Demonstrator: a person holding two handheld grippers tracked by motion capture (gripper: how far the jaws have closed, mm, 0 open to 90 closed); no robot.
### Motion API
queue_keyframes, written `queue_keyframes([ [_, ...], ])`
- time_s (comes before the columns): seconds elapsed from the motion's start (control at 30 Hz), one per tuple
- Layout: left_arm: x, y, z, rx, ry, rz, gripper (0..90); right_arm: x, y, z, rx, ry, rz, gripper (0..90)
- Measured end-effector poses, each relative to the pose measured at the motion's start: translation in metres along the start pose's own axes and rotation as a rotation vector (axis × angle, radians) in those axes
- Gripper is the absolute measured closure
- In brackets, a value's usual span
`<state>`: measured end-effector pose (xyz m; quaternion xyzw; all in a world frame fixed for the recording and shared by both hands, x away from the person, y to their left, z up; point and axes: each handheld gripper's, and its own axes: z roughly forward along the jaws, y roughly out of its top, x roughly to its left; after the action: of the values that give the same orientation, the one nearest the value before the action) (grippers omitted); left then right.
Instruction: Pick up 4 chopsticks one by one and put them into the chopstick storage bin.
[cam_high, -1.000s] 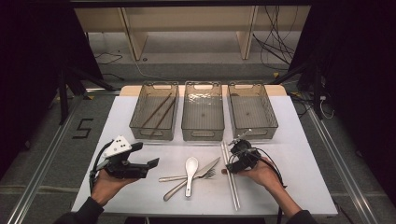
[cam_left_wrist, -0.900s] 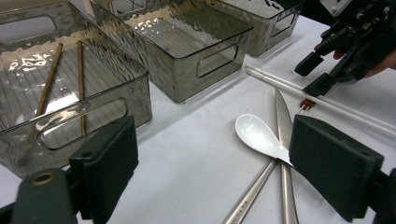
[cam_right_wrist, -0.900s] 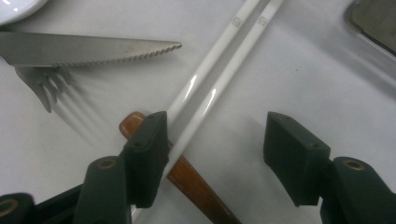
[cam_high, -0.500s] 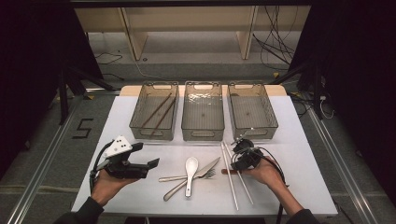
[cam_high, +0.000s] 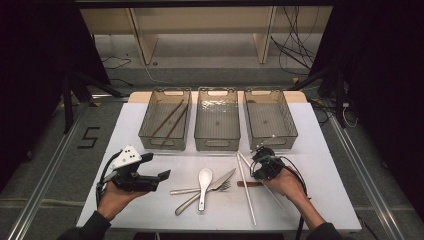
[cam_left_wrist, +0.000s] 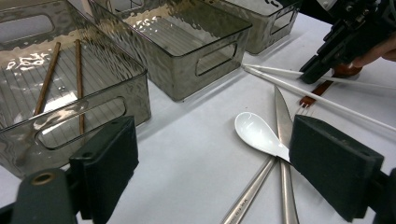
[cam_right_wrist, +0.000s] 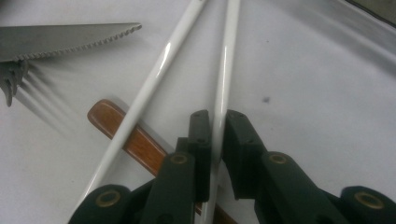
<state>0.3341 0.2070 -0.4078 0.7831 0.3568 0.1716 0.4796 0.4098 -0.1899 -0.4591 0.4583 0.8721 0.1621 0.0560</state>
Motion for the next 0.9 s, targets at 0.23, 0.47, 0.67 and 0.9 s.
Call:
queue_keyframes([
  [0.23,0.000,0.000,0.000,0.002,0.000,0.003,15.2,-0.004,-0.001,-0.001,0.000,-0.014,0.011,85.3],
  [0.47,0.001,-0.001,0.000,0.003,0.004,-0.002,15.2,-0.004,-0.002,-0.003,-0.004,-0.015,-0.002,85.8],
  [0.67,0.001,-0.001,0.001,0.003,0.005,-0.009,15.2,-0.004,-0.004,-0.015,-0.060,-0.009,-0.016,85.9],
  [0.9,0.003,-0.001,0.000,-0.002,0.013,-0.017,15.2,0.006,-0.004,-0.028,-0.120,0.004,-0.056,85.9],
])
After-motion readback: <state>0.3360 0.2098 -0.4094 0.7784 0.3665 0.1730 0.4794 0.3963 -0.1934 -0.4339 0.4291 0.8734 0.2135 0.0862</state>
